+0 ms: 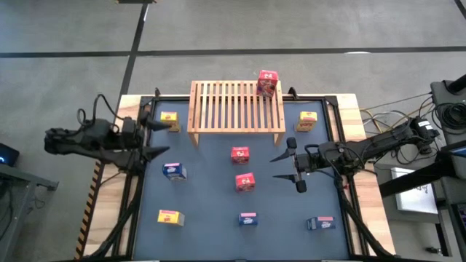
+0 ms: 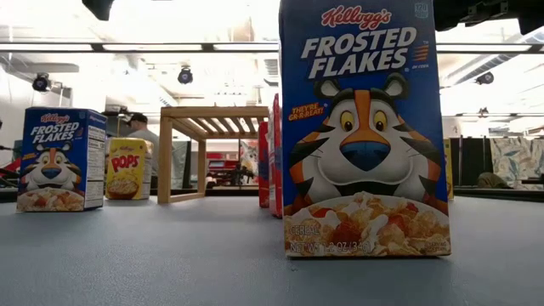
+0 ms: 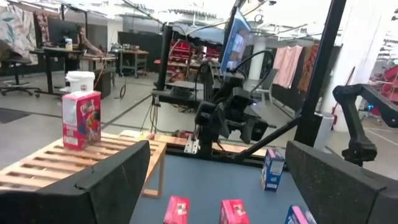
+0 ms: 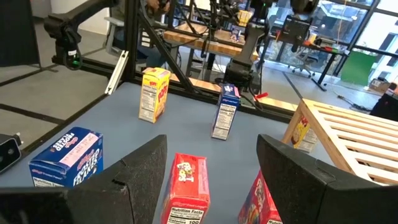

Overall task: Stack cereal on shelf
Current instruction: Put the top blue cereal box on the shelf

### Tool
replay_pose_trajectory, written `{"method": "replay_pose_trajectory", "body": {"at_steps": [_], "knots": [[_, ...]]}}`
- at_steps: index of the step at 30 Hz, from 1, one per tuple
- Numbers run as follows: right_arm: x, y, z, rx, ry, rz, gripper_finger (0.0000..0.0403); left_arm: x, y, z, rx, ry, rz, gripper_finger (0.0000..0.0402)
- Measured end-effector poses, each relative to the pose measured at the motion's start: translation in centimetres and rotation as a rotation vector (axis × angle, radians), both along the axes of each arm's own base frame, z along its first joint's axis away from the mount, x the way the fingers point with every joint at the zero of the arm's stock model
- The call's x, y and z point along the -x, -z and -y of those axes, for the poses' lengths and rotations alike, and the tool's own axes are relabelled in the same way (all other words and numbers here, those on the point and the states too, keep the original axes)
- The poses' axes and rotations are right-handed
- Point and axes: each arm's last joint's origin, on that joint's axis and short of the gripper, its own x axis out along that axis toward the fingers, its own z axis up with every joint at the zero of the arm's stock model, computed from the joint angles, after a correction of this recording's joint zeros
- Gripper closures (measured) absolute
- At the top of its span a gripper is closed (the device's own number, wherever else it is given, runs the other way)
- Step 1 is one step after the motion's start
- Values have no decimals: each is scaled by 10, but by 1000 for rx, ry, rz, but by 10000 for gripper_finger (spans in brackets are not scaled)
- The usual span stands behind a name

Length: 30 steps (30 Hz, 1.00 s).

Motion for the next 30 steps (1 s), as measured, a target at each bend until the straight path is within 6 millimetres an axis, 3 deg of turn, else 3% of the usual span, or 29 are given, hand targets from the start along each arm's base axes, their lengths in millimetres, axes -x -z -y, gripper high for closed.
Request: {"method": "replay_pose_trajectory", "body": {"at_steps": [7,14,18,26,30], "knots": [[1,-1,0,-11,-8,2,165,-6,-28,1,2,-1,12,43],[2,-3,0,-19,-9,10,165,-7,-35,1,-14,-10,-59,43],[2,-3,0,-20,-11,9,165,-10,-21,0,-19,-54,-144,43],[2,-3,0,-21,-11,10,165,-28,41,2,37,-128,-323,43],[2,-3,0,-26,-10,9,165,-31,57,2,70,-135,-361,43]]}}
